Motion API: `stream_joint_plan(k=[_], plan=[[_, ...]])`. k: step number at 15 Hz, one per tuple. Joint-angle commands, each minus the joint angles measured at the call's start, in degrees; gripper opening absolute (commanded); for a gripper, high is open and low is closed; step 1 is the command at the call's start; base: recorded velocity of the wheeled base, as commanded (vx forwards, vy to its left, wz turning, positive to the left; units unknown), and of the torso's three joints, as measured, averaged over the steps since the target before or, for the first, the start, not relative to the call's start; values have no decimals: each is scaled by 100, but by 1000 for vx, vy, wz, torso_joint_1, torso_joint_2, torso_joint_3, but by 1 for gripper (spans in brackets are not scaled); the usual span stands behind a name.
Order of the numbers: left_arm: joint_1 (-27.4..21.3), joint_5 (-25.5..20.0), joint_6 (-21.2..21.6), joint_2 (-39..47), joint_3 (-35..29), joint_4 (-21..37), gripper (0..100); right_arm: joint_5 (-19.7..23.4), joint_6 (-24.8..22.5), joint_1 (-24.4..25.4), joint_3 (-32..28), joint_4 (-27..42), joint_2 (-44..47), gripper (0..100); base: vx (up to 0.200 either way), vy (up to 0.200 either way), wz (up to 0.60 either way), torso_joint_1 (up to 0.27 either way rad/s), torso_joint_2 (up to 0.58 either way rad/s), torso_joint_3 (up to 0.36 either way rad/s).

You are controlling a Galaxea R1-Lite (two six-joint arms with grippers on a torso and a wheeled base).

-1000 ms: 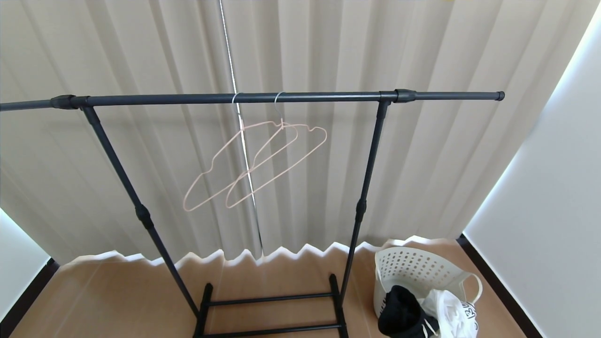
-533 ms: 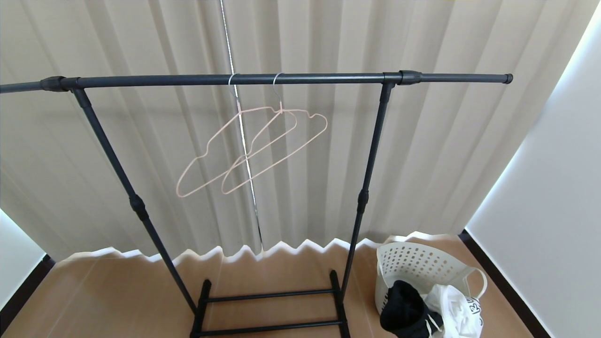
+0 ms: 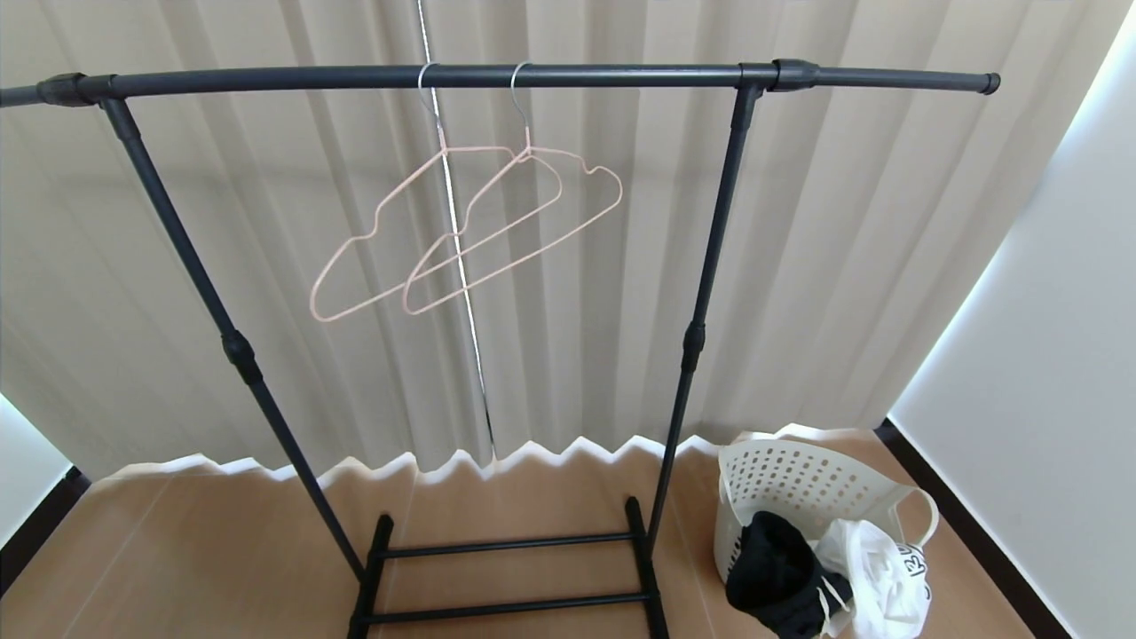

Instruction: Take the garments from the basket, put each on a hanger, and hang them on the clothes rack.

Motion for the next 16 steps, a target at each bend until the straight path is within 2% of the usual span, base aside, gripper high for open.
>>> stream_joint_plan(k=[1, 9, 16], plan=[[2, 8, 0, 0, 0, -4, 100, 1, -1, 0, 0, 0, 4, 100, 0, 0, 0, -188, 535, 339], [2, 8, 0, 0, 0, -4, 100, -8, 8, 0, 0, -9, 4, 100, 0, 0, 0, -162, 502, 340], [2, -1, 0, 0, 0, -4, 100, -8, 8, 0, 0, -18, 4, 100, 0, 0, 0, -97, 465, 363]])
